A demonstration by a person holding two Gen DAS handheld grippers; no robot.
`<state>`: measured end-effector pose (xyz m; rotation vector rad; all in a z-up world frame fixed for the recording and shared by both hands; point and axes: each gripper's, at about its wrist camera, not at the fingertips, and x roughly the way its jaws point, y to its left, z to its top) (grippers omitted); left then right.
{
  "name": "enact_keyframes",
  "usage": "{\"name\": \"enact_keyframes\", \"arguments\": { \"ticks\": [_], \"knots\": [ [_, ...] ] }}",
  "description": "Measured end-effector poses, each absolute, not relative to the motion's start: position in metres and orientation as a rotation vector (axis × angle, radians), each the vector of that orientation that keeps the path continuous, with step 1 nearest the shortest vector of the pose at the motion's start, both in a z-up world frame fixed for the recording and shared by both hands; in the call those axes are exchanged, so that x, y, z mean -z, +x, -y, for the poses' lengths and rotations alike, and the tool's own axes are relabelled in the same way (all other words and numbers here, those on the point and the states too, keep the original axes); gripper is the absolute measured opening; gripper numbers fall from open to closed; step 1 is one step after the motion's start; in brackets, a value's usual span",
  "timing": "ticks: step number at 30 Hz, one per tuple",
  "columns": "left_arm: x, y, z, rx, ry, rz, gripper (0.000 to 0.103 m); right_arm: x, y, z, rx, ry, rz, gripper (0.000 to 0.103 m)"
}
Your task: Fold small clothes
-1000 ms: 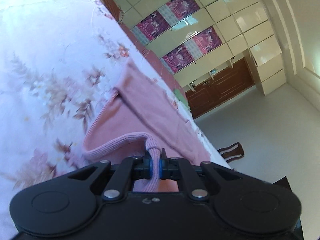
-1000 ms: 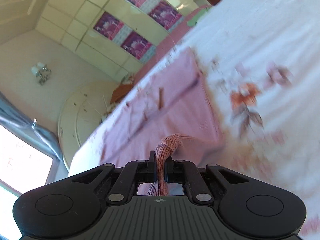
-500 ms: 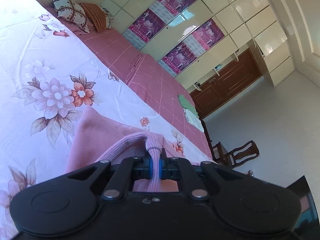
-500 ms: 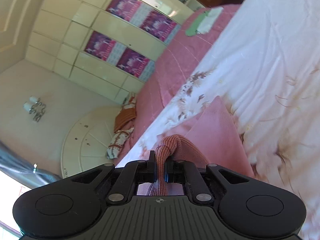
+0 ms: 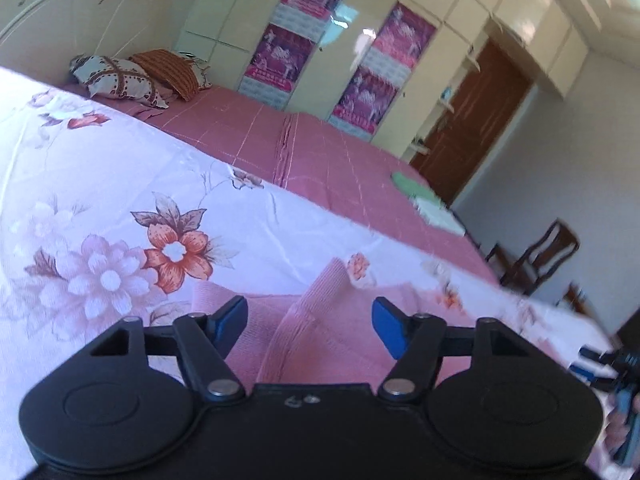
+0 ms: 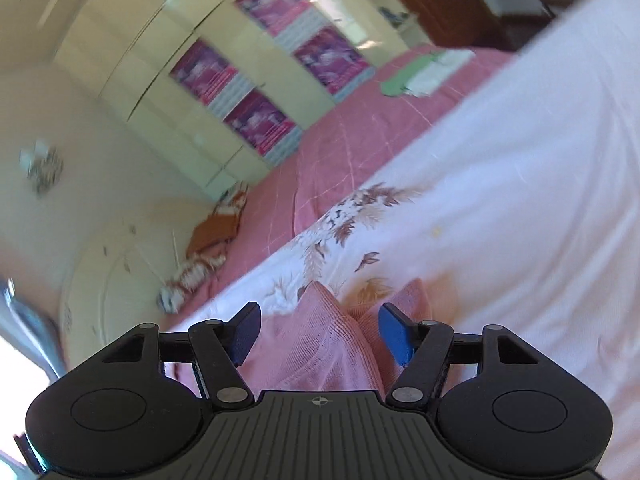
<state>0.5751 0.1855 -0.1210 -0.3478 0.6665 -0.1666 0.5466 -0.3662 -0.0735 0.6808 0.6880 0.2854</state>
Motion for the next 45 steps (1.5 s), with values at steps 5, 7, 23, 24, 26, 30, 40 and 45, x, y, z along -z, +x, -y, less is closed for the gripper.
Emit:
{"name": "enact_keyframes", "arguments": {
  "ticks": [5, 7, 23, 24, 26, 30, 40, 45],
  "knots": [
    [0.133, 0.603, -0.154, 0.178, -0.107, -0.75, 0.056, 0.07, 0.562, 0.326, -0.301, 0.356, -0.738, 0.055],
    [0.135, 0.605, -0.145, 0.165, -0.049, -0.74, 0.049, 0.076, 0.569, 0.311, -0.296, 0.223, -0.76, 0.054],
    [0.11, 0.585, -0.149, 0.029, -0.1, -0.506, 0.006, 0.073, 0.578, 0.273, -0.264, 0.05, -0.52, 0.008],
    [0.118, 0.592, -0.145, 0.027, -0.072, -0.554, 0.006, 0.082, 0.587, 0.272, -0.252, 0.065, -0.561, 0.008],
    [0.131, 0.6, -0.141, 0.014, -0.032, -0.614, 0.007, 0.101, 0.598, 0.268, -0.223, 0.061, -0.653, 0.008],
    [0.131, 0.603, -0.14, 0.001, -0.01, -0.63, 0.009, 0.115, 0.599, 0.273, -0.2, 0.093, -0.687, 0.008],
    [0.095, 0.548, -0.11, 0.16, -0.154, -0.484, 0.074, 0.071, 0.551, 0.256, -0.31, 0.066, -0.599, 0.071],
    [0.125, 0.543, -0.021, 0.322, 0.129, -0.563, 0.079, 0.083, 0.53, 0.163, -0.594, -0.036, -0.656, 0.065]
  ]
}}
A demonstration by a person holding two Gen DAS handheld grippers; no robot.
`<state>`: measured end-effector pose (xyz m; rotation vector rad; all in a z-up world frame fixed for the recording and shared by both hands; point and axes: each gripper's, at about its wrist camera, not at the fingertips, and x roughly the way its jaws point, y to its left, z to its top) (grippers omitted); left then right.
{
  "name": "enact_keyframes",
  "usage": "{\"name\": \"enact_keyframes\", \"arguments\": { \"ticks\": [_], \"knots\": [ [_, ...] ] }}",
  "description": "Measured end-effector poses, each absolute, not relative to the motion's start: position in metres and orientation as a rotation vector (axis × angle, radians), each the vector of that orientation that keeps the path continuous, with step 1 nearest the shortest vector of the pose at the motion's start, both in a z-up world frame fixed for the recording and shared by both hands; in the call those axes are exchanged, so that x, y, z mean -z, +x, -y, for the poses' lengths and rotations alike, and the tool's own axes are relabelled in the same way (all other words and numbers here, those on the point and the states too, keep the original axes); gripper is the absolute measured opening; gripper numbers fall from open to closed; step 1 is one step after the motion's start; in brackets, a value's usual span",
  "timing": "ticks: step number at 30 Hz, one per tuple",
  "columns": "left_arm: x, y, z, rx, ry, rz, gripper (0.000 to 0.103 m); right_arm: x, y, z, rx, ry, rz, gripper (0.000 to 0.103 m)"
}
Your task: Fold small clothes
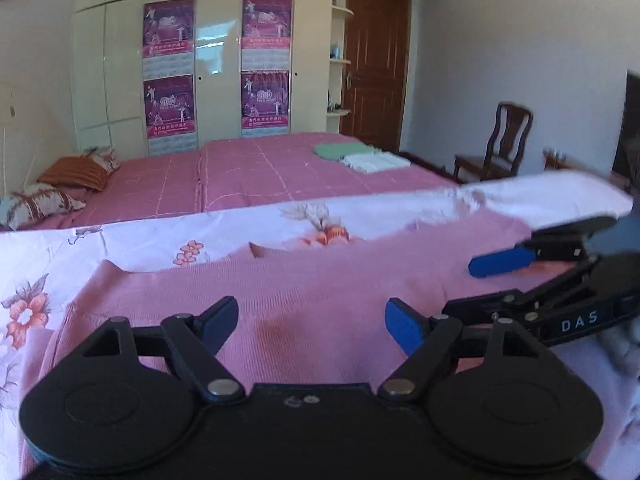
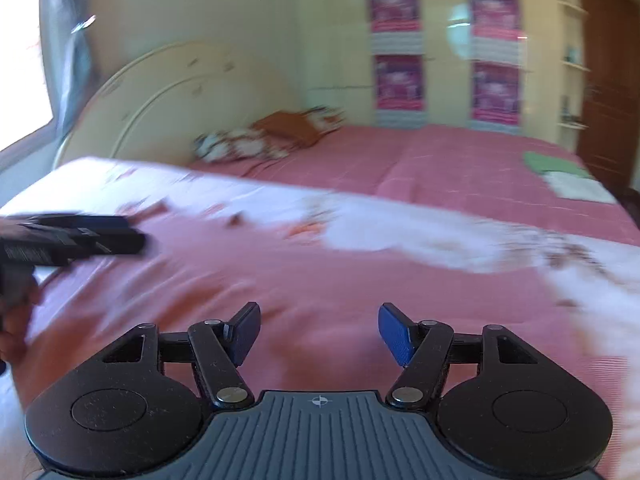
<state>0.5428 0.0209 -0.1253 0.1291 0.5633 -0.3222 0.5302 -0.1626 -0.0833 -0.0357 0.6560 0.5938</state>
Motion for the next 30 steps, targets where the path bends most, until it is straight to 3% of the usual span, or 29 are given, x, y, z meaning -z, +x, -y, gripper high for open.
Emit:
{"name": "enact_keyframes", "arguments": {
  "ticks": [3, 7, 9, 12, 14, 19, 24, 26, 28, 30],
  "knots": [
    [0.133, 0.543, -0.059, 0.268, 0.035, -0.599, 0.081, 0.093, 0.527, 0.149, -0.578, -0.117, -0.677, 0.065],
    [0.138, 0.521, -0.135, 0.078, -0.001, -0.605, 0.078, 0.097, 0.53, 0.223, -0.417, 0.006, -0.707, 0.065],
    [0.141, 0.513, -0.165, 0.032, -0.051, -0.633, 0.079, 0.099, 0.525, 0.264, -0.336, 0.048, -0.731, 0.034],
    [0.135, 0.509, -0.183, -0.013, -0.09, -0.625, 0.076, 0.097, 0.522, 0.292, -0.326, 0.11, -0.742, 0.035],
    [0.123, 0.502, -0.173, -0.021, -0.074, -0.605, 0.073, 0.088, 0.516, 0.285, -0.308, 0.068, -0.725, 0.035],
    [0.101, 0.479, -0.077, 0.18, 0.01, -0.524, 0.077, 0.055, 0.472, 0.242, -0.429, 0.038, -0.591, 0.035],
    [0.128, 0.496, 0.023, 0.253, 0.117, -0.683, 0.083, 0.082, 0.459, 0.161, -0.493, -0.13, -0.657, 0.034],
    [0.135, 0.494, 0.031, 0.215, 0.146, -0.675, 0.085, 0.091, 0.455, 0.151, -0.46, -0.151, -0.631, 0.035],
    [0.121, 0.486, 0.022, 0.224, 0.105, -0.659, 0.071, 0.086, 0.459, 0.155, -0.446, -0.107, -0.666, 0.035],
    [0.114, 0.472, 0.018, 0.226, 0.096, -0.593, 0.081, 0.076, 0.451, 0.161, -0.436, -0.098, -0.655, 0.035]
  ]
}}
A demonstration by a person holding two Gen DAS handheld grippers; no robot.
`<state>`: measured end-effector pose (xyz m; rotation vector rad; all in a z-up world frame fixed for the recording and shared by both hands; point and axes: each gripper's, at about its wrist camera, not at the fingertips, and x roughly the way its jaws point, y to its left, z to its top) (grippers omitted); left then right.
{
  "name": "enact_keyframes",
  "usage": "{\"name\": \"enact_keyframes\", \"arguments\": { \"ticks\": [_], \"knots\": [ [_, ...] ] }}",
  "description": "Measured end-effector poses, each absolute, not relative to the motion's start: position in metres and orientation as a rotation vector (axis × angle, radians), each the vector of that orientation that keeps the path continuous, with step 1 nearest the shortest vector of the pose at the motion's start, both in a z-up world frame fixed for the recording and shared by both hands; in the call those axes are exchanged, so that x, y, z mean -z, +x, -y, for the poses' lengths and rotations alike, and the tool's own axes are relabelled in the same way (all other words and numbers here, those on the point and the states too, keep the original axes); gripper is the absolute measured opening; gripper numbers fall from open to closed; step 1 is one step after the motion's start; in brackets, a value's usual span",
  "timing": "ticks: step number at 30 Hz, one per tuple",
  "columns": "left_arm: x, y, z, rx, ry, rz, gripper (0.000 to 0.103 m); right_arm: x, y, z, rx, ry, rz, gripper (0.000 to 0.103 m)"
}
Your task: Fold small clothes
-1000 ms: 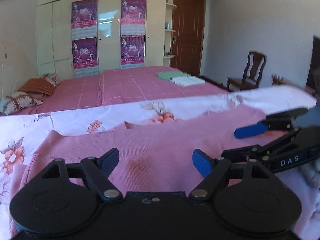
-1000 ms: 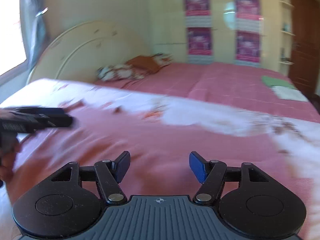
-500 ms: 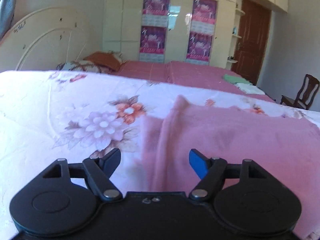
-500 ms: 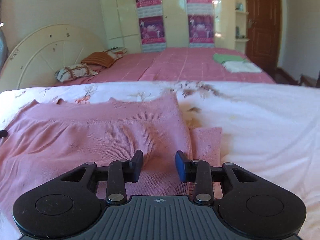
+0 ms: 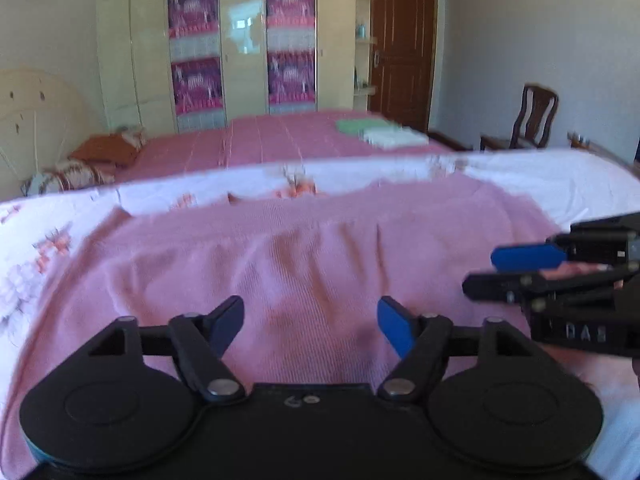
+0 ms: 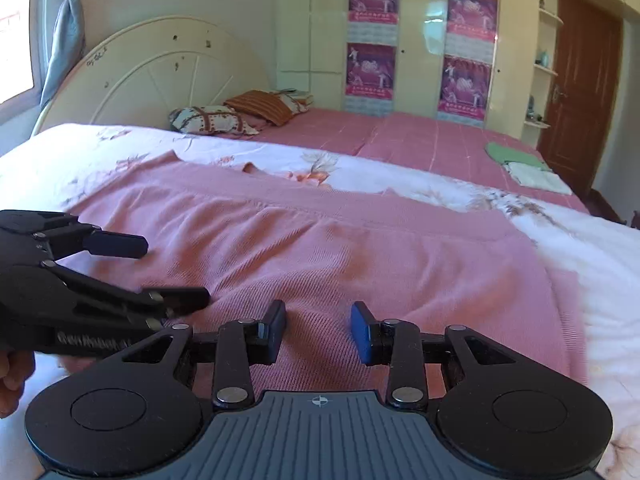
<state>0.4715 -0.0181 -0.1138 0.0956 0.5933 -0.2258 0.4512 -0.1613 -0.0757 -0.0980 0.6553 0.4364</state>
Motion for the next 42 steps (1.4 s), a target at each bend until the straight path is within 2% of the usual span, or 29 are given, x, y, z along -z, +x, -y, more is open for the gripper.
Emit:
{"name": "enact_keyframes", "arguments": {
  "ticks": [3, 8, 12, 14, 15, 16, 19, 21, 22, 26, 31, 33, 36, 39, 42],
  "knots": [
    [0.137, 0.473, 0.023, 0.246, 0.171, -0.693, 0.087, 0.082, 0.434, 0.157, -0.459, -0.146, -0.664, 0.035],
    [0.134, 0.441, 0.001, 0.204, 0.236, -0.646, 0.086, 0.095, 0.412, 0.168, -0.446, -0.182, -0.707, 0.035],
    [0.137, 0.421, -0.055, 0.124, 0.147, -0.674, 0.09, 0.097, 0.388, 0.213, -0.389, -0.173, -0.732, 0.035],
    [0.131, 0.417, -0.073, 0.124, 0.125, -0.674, 0.089, 0.096, 0.372, 0.235, -0.356, -0.139, -0.753, 0.035],
    [0.127, 0.416, -0.077, 0.115, 0.13, -0.665, 0.089, 0.093, 0.369, 0.243, -0.348, -0.114, -0.768, 0.042],
    [0.123, 0.415, -0.079, 0.085, 0.146, -0.655, 0.085, 0.089, 0.368, 0.249, -0.33, -0.089, -0.77, 0.042],
    [0.121, 0.419, -0.092, 0.028, 0.132, -0.678, 0.083, 0.069, 0.368, 0.27, -0.242, 0.003, -0.683, 0.042],
    [0.129, 0.426, -0.107, 0.018, 0.049, -0.736, 0.086, 0.076, 0.381, 0.277, -0.174, 0.007, -0.748, 0.042],
    [0.13, 0.426, -0.113, 0.027, 0.018, -0.724, 0.086, 0.089, 0.388, 0.277, -0.162, -0.028, -0.826, 0.038],
    [0.119, 0.419, -0.108, -0.013, 0.058, -0.711, 0.081, 0.085, 0.379, 0.281, -0.156, -0.026, -0.827, 0.036],
    [0.128, 0.417, -0.121, -0.041, 0.033, -0.745, 0.084, 0.061, 0.359, 0.272, -0.132, -0.035, -0.698, 0.036],
    [0.128, 0.417, -0.12, -0.043, 0.051, -0.751, 0.084, 0.08, 0.371, 0.266, -0.116, -0.086, -0.818, 0.036],
    [0.125, 0.416, -0.121, -0.049, 0.056, -0.769, 0.084, 0.084, 0.37, 0.277, -0.116, -0.015, -0.831, 0.037],
    [0.128, 0.418, -0.128, -0.073, 0.026, -0.796, 0.095, 0.082, 0.365, 0.276, -0.11, -0.029, -0.835, 0.037],
    [0.129, 0.416, -0.139, -0.068, -0.028, -0.803, 0.096, 0.082, 0.364, 0.273, -0.098, -0.048, -0.831, 0.037]
  ]
}}
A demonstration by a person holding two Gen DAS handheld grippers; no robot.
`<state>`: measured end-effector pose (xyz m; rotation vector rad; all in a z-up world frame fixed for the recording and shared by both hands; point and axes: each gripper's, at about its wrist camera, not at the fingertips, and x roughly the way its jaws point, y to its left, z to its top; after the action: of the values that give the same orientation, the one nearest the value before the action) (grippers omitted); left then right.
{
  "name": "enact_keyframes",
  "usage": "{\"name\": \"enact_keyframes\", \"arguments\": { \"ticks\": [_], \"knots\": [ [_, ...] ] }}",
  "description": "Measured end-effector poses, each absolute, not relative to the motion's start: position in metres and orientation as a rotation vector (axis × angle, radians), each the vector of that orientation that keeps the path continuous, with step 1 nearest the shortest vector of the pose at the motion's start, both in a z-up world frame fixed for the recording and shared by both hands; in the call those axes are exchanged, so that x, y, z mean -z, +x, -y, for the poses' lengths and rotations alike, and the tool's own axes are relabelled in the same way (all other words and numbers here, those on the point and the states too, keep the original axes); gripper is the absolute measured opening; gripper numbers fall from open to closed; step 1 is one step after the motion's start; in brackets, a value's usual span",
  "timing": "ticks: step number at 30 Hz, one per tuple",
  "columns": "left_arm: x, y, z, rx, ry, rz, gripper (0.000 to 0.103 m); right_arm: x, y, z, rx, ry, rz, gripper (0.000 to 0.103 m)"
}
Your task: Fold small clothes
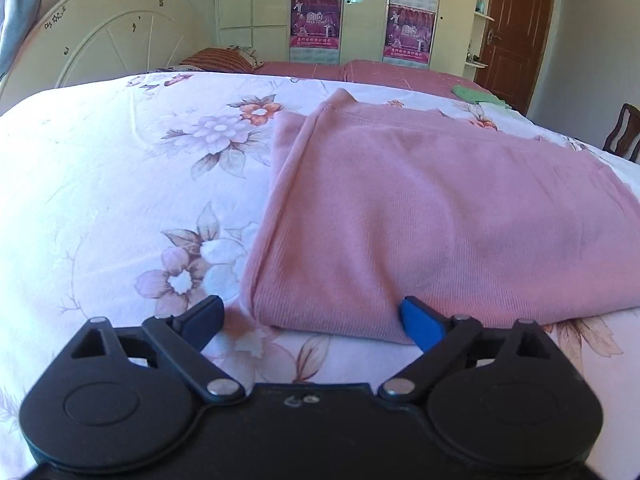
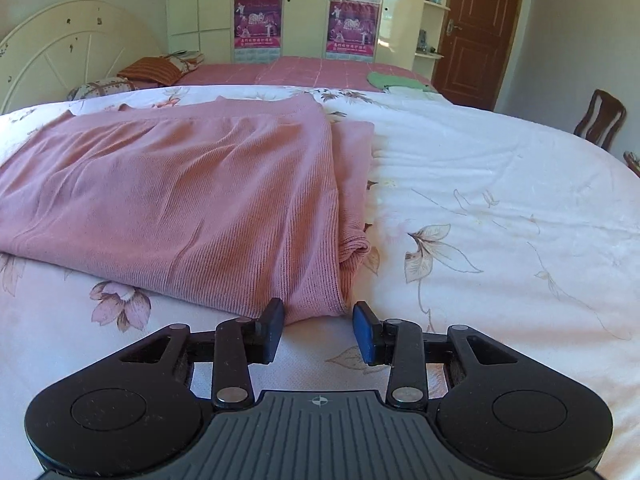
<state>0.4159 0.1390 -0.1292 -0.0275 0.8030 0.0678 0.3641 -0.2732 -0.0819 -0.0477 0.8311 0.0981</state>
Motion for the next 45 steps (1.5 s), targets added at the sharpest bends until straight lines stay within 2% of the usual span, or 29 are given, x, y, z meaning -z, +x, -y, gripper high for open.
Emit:
{"name": "enact_keyframes", "arguments": {
  "ticks": [7, 17, 20, 21, 22, 23, 26, 30, 32, 42, 44, 45],
  "knots": [
    [0.127, 0.406, -0.14, -0.076, -0.022, -0.815, 0.095, 0.078, 0.365, 0.273, -0.065, -0.005, -0.864, 0.037],
    [0.127, 0.381, -0.135, -0.101, 0.016, -0.817, 0.093, 0.046, 0.332, 0.268, -0.06, 0.112, -0.781, 0.037],
    [0.123, 0.378, -0.134, -0.116, -0.008, -0.826, 0.088, 0.038, 0.332, 0.261, -0.073, 0.12, -0.766, 0.037],
    [0.12, 0.376, -0.134, -0.121, -0.028, -0.825, 0.08, 0.037, 0.332, 0.259, -0.081, 0.12, -0.762, 0.037],
    [0.115, 0.374, -0.134, -0.126, -0.066, -0.813, 0.071, 0.036, 0.333, 0.257, -0.087, 0.118, -0.756, 0.037],
    [0.109, 0.37, -0.135, -0.119, -0.116, -0.789, 0.07, 0.035, 0.334, 0.255, -0.094, 0.118, -0.752, 0.037],
    [0.1, 0.361, -0.143, -0.054, -0.36, -0.707, 0.072, 0.032, 0.338, 0.248, -0.116, 0.125, -0.736, 0.037],
    [0.131, 0.37, -0.162, 0.011, -0.793, -0.745, 0.069, 0.03, 0.347, 0.237, -0.152, 0.14, -0.722, 0.037],
    [0.14, 0.369, -0.167, -0.004, -0.903, -0.686, 0.07, 0.031, 0.354, 0.229, -0.174, 0.144, -0.723, 0.037],
    [0.153, 0.408, -0.168, -0.047, -1.025, -0.556, 0.069, 0.041, 0.395, 0.196, -0.291, 0.186, -0.701, 0.037],
    [0.153, 0.418, -0.171, -0.061, -1.005, -0.538, 0.06, 0.047, 0.406, 0.188, -0.313, 0.212, -0.718, 0.037],
    [0.155, 0.421, -0.175, -0.077, -1.015, -0.534, 0.049, 0.049, 0.41, 0.181, -0.336, 0.224, -0.72, 0.037]
  ]
}}
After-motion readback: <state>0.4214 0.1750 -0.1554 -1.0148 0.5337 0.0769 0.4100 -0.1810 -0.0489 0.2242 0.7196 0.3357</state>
